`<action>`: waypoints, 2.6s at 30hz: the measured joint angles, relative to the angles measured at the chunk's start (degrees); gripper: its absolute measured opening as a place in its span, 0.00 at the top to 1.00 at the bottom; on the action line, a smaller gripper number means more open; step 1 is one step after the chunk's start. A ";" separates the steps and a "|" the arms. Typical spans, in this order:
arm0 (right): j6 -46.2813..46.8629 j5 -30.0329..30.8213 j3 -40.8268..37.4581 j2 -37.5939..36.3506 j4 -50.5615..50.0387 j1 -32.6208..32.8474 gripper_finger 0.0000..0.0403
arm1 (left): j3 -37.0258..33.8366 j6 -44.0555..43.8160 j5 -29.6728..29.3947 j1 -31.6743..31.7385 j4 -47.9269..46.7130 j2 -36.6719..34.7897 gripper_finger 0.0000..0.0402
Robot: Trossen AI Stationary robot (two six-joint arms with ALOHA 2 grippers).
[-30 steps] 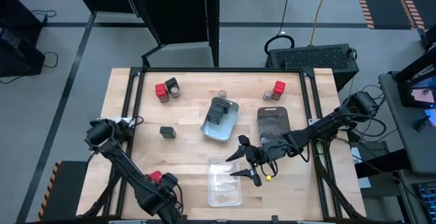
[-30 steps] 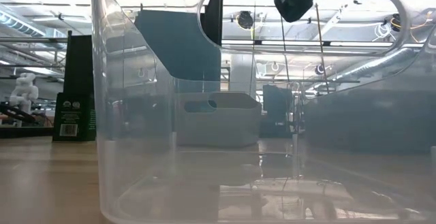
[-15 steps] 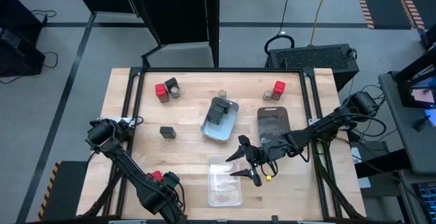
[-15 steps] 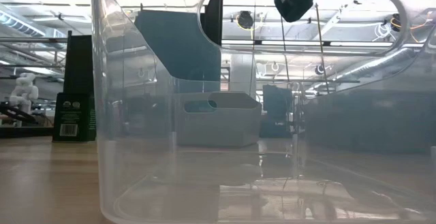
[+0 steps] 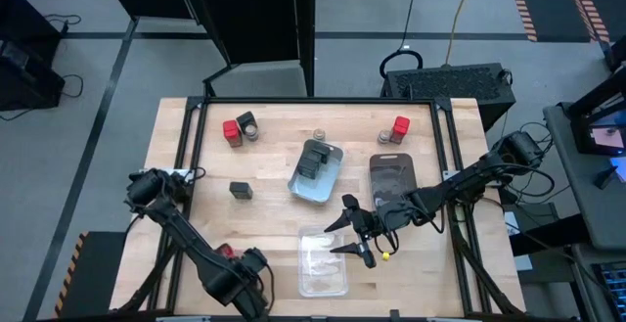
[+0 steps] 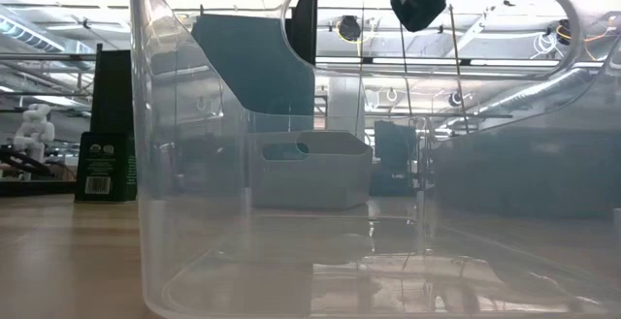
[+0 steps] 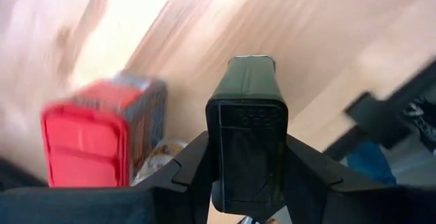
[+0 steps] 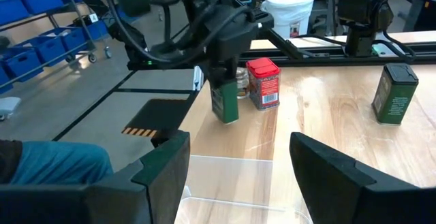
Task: Sort spices by type
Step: Put the black spice can into the gray bin
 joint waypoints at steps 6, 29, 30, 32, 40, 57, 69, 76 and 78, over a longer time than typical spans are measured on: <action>0.00 0.01 0.00 0.00 -0.02 0.00 0.41 | 6.21 14.59 -3.90 3.18 -3.64 -0.18 0.66; -2.92 0.60 0.00 -5.87 -11.10 -1.62 0.41 | 19.69 79.54 -22.66 29.25 -17.65 -0.79 0.66; -3.00 1.30 0.01 -6.91 -12.17 -1.62 0.41 | 19.70 82.39 -22.37 30.51 -17.20 -1.03 0.66; -3.02 3.61 0.02 -9.13 -15.45 -1.62 0.41 | 19.75 88.33 -20.36 32.81 -16.70 -1.18 0.66; -2.29 8.02 0.02 -14.27 -22.79 -1.64 0.41 | 19.19 102.83 -15.43 38.77 -12.42 -0.43 0.66; -4.08 10.83 0.02 -14.27 -26.32 -1.68 0.41 | 19.19 107.84 -7.72 46.94 -5.68 -0.46 0.66; -5.79 10.91 0.02 -14.27 -27.08 -2.30 0.41 | 11.90 109.12 -3.72 47.86 -0.65 -0.46 0.66; -5.58 10.91 0.02 -14.27 -27.08 -3.07 0.41 | 6.90 110.59 -7.54 48.22 2.12 -0.41 0.66; -5.60 10.90 0.02 -14.26 -27.06 -3.30 0.41 | 6.19 111.22 -7.83 48.22 3.99 -0.52 0.66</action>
